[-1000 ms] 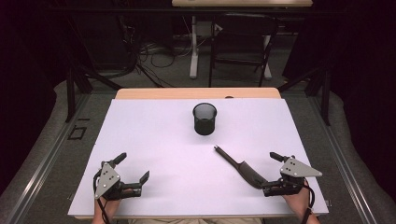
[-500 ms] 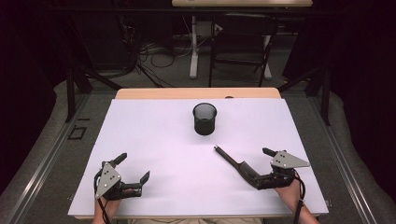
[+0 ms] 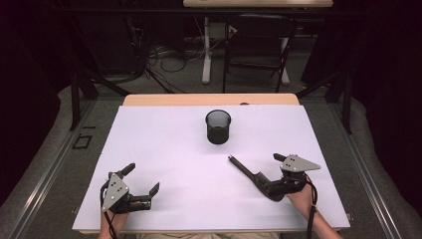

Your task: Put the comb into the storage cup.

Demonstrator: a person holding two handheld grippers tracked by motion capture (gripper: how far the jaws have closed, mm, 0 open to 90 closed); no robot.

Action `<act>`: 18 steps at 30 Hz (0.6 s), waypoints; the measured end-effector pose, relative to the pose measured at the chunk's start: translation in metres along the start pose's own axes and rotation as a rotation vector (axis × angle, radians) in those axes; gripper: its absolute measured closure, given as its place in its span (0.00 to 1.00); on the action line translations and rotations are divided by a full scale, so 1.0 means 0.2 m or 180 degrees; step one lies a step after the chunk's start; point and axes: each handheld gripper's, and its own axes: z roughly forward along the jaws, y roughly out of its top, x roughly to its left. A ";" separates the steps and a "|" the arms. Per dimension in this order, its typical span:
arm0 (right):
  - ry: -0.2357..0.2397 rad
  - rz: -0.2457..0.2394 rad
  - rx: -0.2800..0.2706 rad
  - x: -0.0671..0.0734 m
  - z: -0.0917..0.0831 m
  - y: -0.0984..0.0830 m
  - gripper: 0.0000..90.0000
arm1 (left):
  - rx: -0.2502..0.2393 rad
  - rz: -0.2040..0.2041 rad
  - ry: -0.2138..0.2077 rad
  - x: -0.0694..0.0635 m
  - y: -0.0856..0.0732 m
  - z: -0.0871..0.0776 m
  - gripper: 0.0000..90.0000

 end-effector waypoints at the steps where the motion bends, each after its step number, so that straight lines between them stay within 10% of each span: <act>1: -0.0001 0.0005 0.0012 0.00 0.01 0.00 0.00 | 0.0000 0.0001 0.0000 0.00 0.00 0.00 0.00; 18: 0.0023 -0.0002 0.0133 -0.03 0.13 0.05 0.00 | 0.0012 0.0001 -0.0002 0.00 0.00 0.00 0.00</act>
